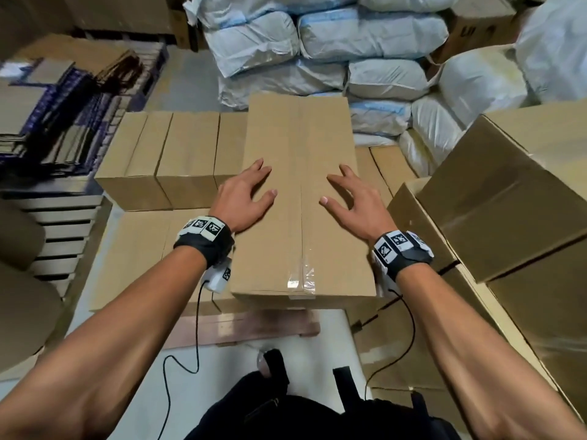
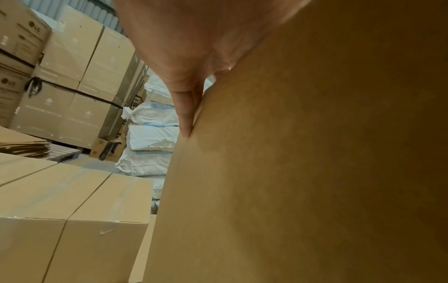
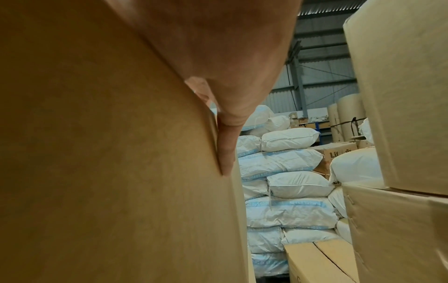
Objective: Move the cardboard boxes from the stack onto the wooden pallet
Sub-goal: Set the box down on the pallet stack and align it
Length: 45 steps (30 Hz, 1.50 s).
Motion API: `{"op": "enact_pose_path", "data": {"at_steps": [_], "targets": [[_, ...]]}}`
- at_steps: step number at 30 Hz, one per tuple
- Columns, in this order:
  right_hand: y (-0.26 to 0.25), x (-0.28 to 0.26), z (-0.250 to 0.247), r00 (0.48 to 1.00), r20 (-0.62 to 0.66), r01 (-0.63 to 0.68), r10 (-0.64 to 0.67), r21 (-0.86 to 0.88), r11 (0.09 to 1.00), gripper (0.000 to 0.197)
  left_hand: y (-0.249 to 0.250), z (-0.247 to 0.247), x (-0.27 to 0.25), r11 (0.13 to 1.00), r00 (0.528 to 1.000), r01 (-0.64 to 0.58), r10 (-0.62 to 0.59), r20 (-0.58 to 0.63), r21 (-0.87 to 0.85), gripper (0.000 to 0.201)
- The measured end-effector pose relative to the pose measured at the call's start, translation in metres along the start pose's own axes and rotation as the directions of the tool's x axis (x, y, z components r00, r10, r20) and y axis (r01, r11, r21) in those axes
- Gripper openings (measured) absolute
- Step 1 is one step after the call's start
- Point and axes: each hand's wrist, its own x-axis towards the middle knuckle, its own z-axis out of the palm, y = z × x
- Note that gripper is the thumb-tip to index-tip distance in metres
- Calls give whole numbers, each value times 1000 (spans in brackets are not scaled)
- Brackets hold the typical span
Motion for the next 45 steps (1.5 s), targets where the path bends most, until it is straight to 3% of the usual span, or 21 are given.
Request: {"op": "enact_pose_path", "data": {"at_steps": [12,31,40,45], "targets": [[34,112,25,997,28,-71,73,-60,996,59,-55,35,122,996,998,2,3,60,-87,62],[80,234,47,997,76,-4,8,-55,999,56,-102,61,222,990,999,41,-38,27,-134,62],[168,316,86,986,166,-9,4,33,999,54,-123,126,294,981,985,166,-159,72,-103,59],[243,359,116,977,199,-93,79,61,994,53,-136,188,355,979,966,193,-177,191,-71,63]]}}
